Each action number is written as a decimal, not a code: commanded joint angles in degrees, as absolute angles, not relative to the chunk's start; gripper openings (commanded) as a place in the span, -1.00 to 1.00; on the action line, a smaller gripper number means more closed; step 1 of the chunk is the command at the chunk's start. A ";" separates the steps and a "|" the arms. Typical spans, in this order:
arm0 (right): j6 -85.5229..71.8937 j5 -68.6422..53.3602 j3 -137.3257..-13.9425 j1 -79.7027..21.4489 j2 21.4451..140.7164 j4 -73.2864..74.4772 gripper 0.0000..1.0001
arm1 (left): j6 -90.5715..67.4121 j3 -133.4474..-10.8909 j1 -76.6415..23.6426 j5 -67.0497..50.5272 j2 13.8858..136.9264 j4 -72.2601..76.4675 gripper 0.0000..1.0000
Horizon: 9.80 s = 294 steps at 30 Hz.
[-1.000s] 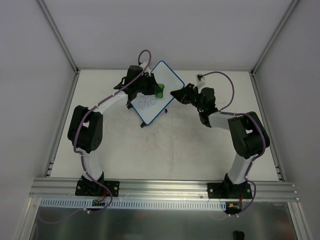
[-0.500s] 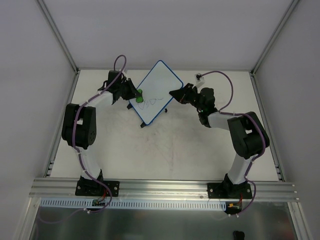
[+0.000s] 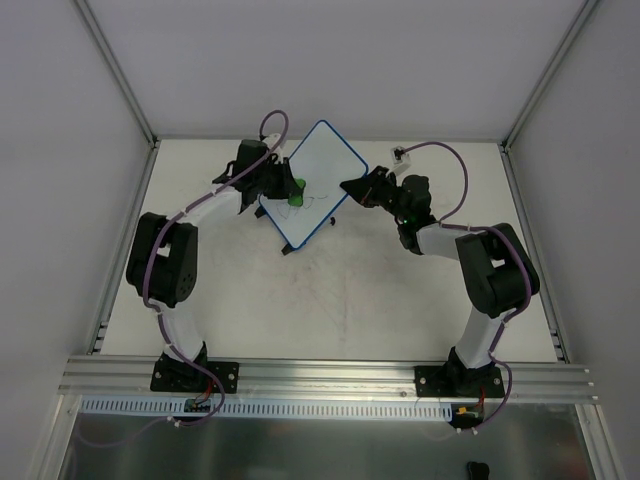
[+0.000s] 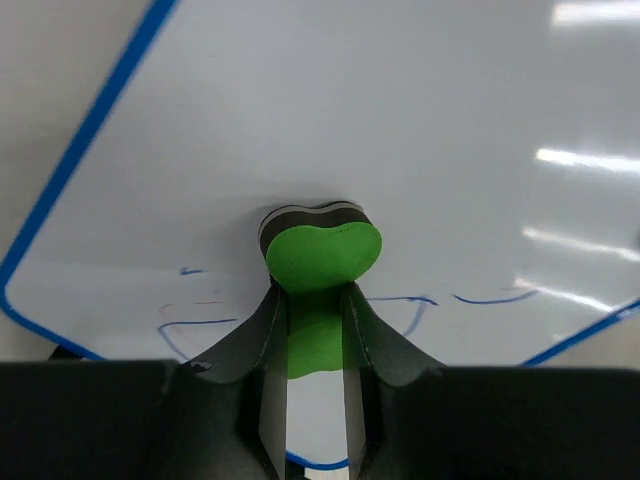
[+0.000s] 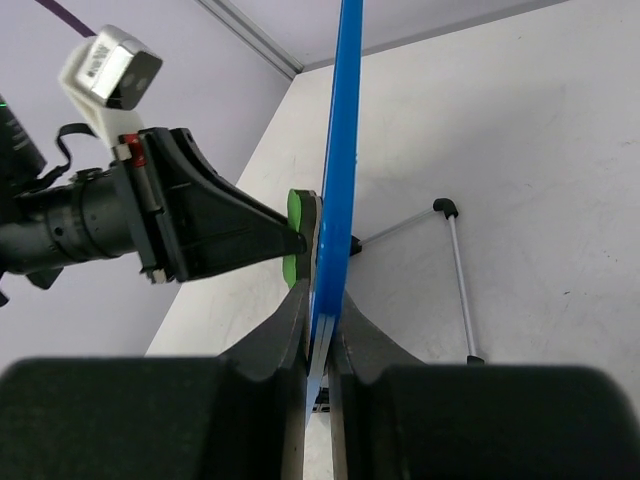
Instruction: Erase the whiteboard
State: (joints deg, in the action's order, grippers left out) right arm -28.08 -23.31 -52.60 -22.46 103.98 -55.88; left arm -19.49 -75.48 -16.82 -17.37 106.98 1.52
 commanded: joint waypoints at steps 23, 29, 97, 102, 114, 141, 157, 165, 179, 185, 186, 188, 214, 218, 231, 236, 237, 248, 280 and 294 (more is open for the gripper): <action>-24.26 -25.93 -53.00 -23.82 103.01 -61.44 -1.00 | -13.17 -72.87 -23.65 -15.21 104.76 1.14 -1.00; -24.35 -25.93 -52.91 -23.91 102.74 -61.52 -1.00 | -20.30 -69.00 -15.57 -15.21 104.85 1.23 -1.00; -24.52 -26.54 -52.91 -23.82 102.74 -61.70 -1.00 | -27.50 -77.08 -10.99 -13.54 110.13 0.26 -1.00; -24.61 -26.63 -52.91 -23.73 102.83 -61.79 -1.00 | -30.23 -76.47 -8.62 -13.00 110.13 0.26 -1.00; -24.70 -26.63 -53.09 -23.82 103.01 -61.79 -1.00 | -25.67 -78.93 -11.24 -19.42 111.63 -0.97 -1.00; -24.87 -26.81 -53.00 -23.82 103.01 -62.14 -1.00 | -1.05 -72.41 -26.81 -27.01 107.65 -10.18 -1.00; -25.05 -26.89 -52.91 -23.73 102.83 -62.14 -1.00 | -18.27 -63.11 -21.09 -22.24 105.21 -17.93 -1.00; -24.96 -26.89 -52.91 -23.82 103.01 -62.05 -1.00 | -24.43 -51.17 -21.18 -12.05 81.79 -15.29 -1.00; -24.79 -26.72 -52.82 -23.82 103.18 -62.05 -1.00 | -47.17 -35.52 -10.99 1.66 61.79 -19.77 -1.00; -24.70 -26.72 -52.82 -23.82 103.18 -62.14 -1.00 | -51.77 -33.92 -6.42 0.18 66.61 -21.97 -1.00; -24.70 -26.81 -52.82 -23.82 103.27 -62.14 -1.00 | -51.77 -34.45 -6.16 0.18 68.45 -21.97 -1.00; -24.61 -26.81 -52.82 -23.73 103.27 -62.14 -1.00 | -50.81 -35.33 -5.89 -1.65 70.13 -22.06 -1.00; -24.70 -26.72 -53.00 -23.73 103.62 -62.14 -0.91 | -36.04 -35.78 -5.45 -6.69 65.93 -17.41 0.61; -24.79 -26.89 -53.00 -23.73 103.71 -62.14 -0.73 | -34.89 -32.97 -5.45 -4.40 61.10 -14.86 0.83; -24.61 -27.07 -53.17 -23.73 104.06 -62.05 0.01 | -29.45 -20.22 -5.45 -0.35 40.61 -7.38 0.98; -24.61 -27.25 -53.09 -23.73 104.15 -62.05 0.83 | -29.27 -19.16 -5.45 -0.88 37.97 -7.03 0.98; -24.52 -27.16 -53.09 -23.73 104.24 -62.05 0.93 | -29.09 -18.90 -5.45 -1.57 37.53 -6.86 0.98; -25.40 -25.58 -51.86 -23.20 103.89 -62.05 0.98 | -28.92 -13.80 -5.45 -2.20 25.15 -5.36 0.98; -11.18 -18.29 -16.20 -20.39 51.26 -41.58 0.98 | -29.53 -11.69 -5.45 -2.11 22.32 -4.04 0.98; -5.98 -13.27 -10.55 -20.48 42.71 -31.02 0.98 | -30.67 -11.16 -5.45 -1.32 22.76 -3.52 0.98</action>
